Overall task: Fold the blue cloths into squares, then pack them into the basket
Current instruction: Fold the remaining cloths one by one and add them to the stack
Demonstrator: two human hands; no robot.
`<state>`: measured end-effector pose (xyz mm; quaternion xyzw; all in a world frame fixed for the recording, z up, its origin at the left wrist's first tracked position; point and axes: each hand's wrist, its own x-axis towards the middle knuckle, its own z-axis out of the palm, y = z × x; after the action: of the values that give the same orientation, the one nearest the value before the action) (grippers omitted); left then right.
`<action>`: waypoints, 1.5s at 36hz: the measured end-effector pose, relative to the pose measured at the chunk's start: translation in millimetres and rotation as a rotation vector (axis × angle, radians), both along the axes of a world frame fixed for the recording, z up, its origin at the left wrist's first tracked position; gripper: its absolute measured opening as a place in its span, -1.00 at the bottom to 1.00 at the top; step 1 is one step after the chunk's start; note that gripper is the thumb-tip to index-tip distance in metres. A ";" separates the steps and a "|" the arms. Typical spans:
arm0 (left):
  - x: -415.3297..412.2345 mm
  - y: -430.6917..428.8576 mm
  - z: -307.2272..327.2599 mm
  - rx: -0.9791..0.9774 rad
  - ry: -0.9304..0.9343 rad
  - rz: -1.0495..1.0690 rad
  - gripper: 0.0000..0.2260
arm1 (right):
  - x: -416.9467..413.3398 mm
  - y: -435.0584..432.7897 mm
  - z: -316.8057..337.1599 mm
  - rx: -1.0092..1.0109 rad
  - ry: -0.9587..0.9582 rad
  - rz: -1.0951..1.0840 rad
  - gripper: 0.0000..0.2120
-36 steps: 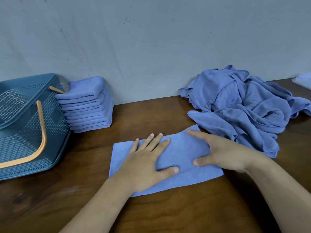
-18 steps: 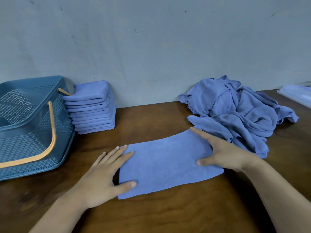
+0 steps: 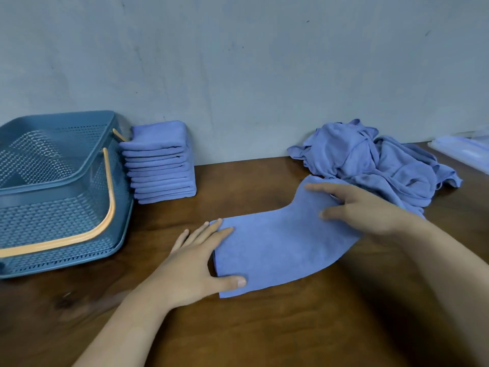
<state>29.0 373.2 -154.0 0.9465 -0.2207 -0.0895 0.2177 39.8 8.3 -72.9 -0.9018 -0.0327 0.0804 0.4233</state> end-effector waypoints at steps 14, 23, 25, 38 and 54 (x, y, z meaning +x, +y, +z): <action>-4.2 -0.9 3.9 -0.201 0.062 0.097 0.12 | 1.8 104.1 21.3 -0.147 0.049 0.174 -0.29; 9.3 15.3 -9.8 -0.365 0.137 0.192 0.01 | -11.3 151.6 -32.4 -0.056 0.145 0.202 -0.25; 12.2 15.5 -11.1 -0.393 0.138 0.187 -0.01 | -11.8 152.0 -37.1 -0.038 0.132 0.188 -0.24; 15.3 18.1 -15.9 -0.449 0.134 0.204 -0.02 | -10.2 161.8 -26.4 0.040 0.201 0.268 -0.29; 14.9 8.4 -13.3 -0.456 -0.106 0.372 -0.63 | 6.5 108.6 -71.4 -0.450 -0.392 0.292 -0.57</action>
<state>43.8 381.7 -167.3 0.9008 -0.0691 0.0532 0.4254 46.3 116.9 -144.3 -0.9568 -0.2239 -0.0295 0.1831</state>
